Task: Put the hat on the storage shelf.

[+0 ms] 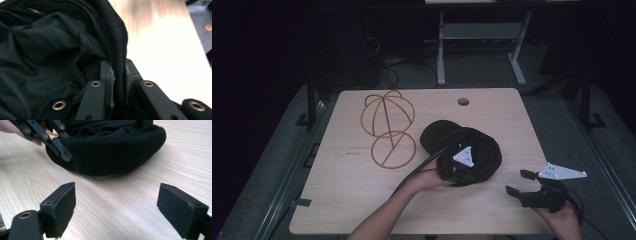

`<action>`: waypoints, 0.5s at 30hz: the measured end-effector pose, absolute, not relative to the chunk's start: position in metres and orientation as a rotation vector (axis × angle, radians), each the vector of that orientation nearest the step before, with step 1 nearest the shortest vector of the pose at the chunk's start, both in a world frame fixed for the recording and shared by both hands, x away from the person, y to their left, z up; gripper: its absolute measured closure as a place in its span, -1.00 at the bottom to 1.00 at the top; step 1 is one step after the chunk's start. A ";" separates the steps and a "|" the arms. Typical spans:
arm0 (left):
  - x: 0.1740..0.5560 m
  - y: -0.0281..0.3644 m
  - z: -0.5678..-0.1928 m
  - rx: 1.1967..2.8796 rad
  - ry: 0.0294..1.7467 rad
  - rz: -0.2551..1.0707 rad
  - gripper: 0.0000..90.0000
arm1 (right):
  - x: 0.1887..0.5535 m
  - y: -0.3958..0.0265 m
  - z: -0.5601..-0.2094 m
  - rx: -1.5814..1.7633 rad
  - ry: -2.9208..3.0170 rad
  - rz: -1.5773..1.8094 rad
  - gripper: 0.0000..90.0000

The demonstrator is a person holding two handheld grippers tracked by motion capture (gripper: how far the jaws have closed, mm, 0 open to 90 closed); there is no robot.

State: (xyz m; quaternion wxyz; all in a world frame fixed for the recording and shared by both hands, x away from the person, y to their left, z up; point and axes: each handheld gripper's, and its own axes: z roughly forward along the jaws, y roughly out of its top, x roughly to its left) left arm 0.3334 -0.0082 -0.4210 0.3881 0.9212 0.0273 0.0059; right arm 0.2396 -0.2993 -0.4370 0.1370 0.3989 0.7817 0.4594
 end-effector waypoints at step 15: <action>0.339 0.018 -0.379 2.089 0.178 -0.081 0.79 | 0.237 -0.286 -0.427 1.119 2.213 1.392 -0.67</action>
